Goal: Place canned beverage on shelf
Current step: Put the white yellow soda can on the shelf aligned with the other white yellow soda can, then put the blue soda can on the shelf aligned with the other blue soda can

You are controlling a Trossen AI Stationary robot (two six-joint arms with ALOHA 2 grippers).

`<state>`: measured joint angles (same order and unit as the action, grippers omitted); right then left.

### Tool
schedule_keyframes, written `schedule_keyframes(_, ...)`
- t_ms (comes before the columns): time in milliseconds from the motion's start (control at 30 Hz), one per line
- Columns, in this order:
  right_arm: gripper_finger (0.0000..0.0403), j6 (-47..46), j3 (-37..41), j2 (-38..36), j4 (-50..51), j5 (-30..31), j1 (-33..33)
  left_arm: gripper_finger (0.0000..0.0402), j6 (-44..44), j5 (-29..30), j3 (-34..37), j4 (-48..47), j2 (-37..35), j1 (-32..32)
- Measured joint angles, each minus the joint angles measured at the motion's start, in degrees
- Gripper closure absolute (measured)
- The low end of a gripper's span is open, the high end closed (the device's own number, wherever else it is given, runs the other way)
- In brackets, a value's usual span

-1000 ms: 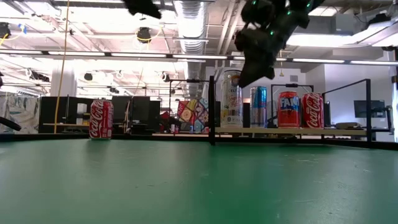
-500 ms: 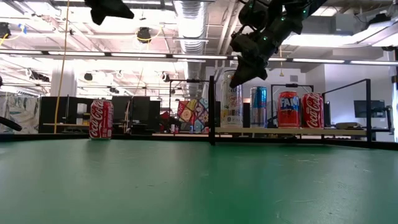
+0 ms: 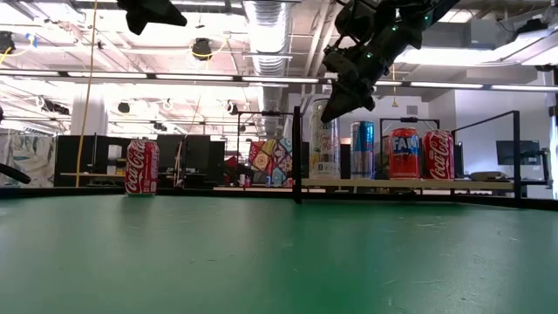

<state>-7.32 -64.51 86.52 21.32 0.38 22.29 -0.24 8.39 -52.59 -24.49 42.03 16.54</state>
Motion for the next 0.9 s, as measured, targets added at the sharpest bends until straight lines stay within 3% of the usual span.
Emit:
schedule_keyframes(267, 0.0384, -6.10, 0.00, -1.52, 1.70, -0.50, -2.17, 0.0401, 1.16, 0.14, 0.02, -0.15, 0.31, 0.05)
schedule_keyframes(500, 0.0383, -8.17, -0.02, -9.65, 4.79, -0.61, -5.92, 0.0401, 3.44, 8.52, 0.11, -3.47, 2.26, 0.21)
schedule_keyframes(667, 0.0383, -9.83, -0.02, -17.88, 7.60, -0.46, -9.37, 0.0401, 4.61, 10.11, 0.50, -3.87, 7.03, 1.67)
schedule_keyframes(767, 0.0382, -11.11, -0.02, -21.79, 8.40, 0.25, -12.05, 0.0397, -1.41, 16.20, -0.34, -6.74, 9.19, 5.69)
schedule_keyframes(833, 0.0382, -12.77, -0.02, -23.49, 8.29, 2.27, -13.94, 0.0387, -2.18, 13.19, -0.92, -6.13, 9.60, 11.28)
schedule_keyframes(900, 0.0382, -13.66, -0.02, -24.50, 8.30, 4.25, -15.94, 0.0371, -3.25, 5.04, -0.96, -4.05, 10.07, 18.24)
